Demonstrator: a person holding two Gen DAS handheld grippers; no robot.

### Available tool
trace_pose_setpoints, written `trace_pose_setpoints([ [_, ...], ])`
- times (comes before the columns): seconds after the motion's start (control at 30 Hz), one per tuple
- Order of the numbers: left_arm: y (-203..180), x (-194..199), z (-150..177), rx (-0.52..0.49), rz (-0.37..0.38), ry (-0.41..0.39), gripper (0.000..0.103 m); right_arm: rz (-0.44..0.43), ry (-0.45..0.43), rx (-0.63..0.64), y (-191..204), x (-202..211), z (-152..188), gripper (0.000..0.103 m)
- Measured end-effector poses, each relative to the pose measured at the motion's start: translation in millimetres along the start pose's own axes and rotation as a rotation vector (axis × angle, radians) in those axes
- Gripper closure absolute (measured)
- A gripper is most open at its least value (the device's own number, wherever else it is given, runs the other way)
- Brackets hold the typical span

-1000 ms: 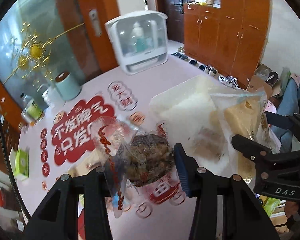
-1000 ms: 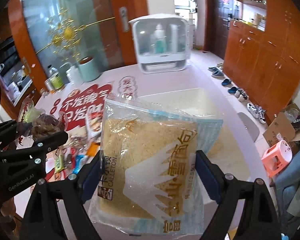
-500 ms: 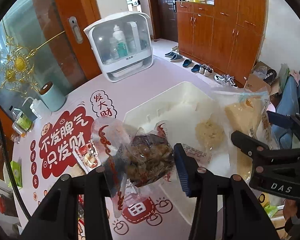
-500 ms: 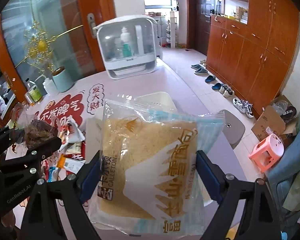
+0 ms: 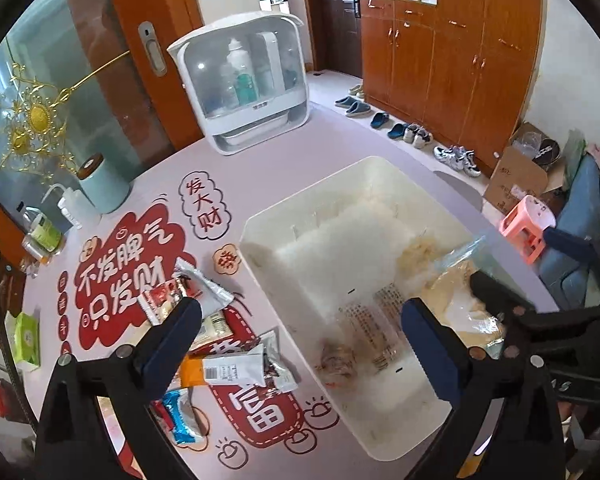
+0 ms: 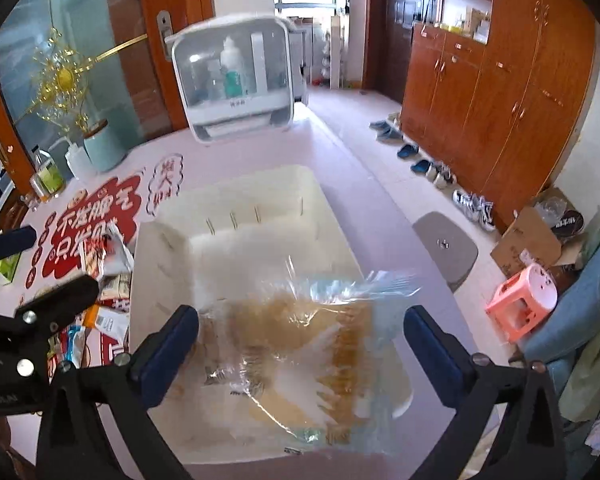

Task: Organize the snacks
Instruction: 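Carry both bags over the white bin and open both tools to release, then move both open tools back over the remaining snacks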

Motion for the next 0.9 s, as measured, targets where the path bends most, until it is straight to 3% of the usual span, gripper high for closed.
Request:
trace_pose_setpoints([
  [0.17,2.9,7.1,4.3,0.000,-0.008,-0.010,0.003,0.009,-0.019,0.004,1.4,5.3,-4.9,0.000],
  [0.53,24.1,24.9,22.1,0.050,-0.032,-0.005,0.003,-0.056,-0.027,-0.003,15.8,20.6,-0.7,0.000],
  [0.9,79.1,66.2,55.2,0.095,-0.102,-0.033,0.003,-0.140,-0.122,0.030,58.3,53.4,3.0,0.000],
])
Point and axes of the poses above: each gripper's, at about its wrist camera, not at the fingertips, and x roughly against the way its jaws point, y to its left, z to its underside, the point moved 5 cm from there along -x, roughly the way its jaws point, and after that the axes turned 5 degrees about z, right-handed, at the moved point
